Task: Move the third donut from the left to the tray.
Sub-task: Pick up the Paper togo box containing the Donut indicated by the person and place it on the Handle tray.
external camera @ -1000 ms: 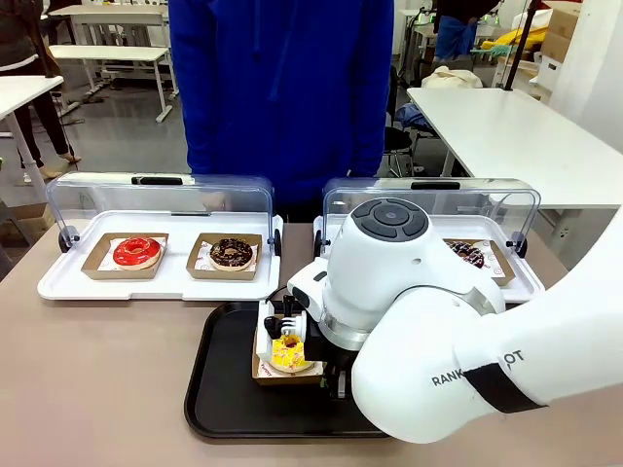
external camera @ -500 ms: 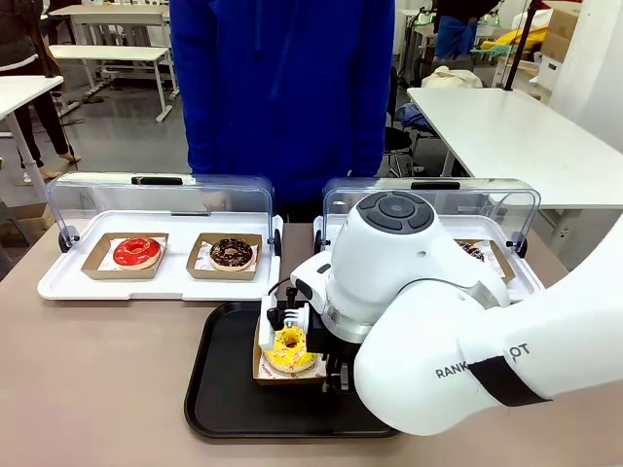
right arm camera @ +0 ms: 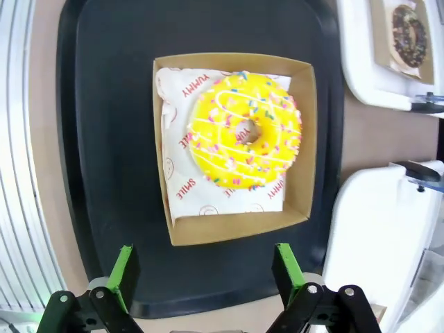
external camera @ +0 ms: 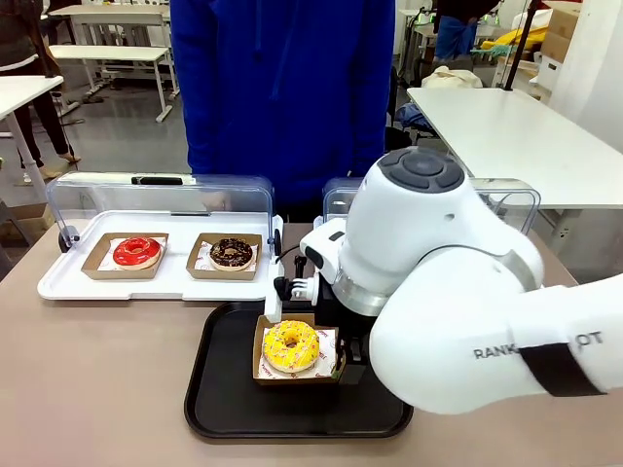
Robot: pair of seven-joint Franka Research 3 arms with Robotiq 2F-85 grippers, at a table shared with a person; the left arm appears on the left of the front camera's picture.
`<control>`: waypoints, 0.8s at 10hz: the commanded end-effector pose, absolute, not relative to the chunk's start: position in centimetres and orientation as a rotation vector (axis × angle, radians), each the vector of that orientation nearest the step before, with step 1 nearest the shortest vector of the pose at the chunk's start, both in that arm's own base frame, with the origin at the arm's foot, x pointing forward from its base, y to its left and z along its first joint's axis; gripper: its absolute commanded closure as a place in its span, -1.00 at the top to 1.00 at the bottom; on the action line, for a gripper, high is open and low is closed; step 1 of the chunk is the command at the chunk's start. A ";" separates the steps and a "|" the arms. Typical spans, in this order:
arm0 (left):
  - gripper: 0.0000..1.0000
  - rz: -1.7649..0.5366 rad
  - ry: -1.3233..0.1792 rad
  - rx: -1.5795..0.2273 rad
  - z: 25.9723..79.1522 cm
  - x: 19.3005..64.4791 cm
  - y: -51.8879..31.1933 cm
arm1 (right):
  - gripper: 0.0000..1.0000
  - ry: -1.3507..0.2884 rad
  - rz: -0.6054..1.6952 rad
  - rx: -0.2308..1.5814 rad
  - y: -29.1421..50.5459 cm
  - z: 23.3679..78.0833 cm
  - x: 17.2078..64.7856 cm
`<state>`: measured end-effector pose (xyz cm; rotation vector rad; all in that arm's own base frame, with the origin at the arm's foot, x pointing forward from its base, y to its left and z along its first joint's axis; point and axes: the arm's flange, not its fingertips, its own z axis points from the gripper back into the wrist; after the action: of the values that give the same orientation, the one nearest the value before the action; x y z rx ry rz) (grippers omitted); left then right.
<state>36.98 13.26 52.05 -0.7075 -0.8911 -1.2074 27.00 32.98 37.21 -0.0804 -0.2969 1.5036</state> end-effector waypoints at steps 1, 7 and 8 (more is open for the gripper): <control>1.00 -1.222 -0.892 -0.709 52.2 36.8 13.3 | 1.00 -0.291 1.530 -0.033 27.5 36.7 23.1; 1.00 -1.222 -0.892 -0.709 52.2 36.8 13.3 | 1.00 -0.292 1.518 -0.069 32.5 38.5 26.7; 1.00 -1.222 -0.892 -0.709 52.2 36.8 13.3 | 1.00 -0.292 1.518 -0.069 32.5 38.5 26.7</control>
<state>36.98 13.26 52.05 -0.7075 -0.8911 -1.2074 26.69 32.28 38.64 -0.0510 -0.2795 1.5367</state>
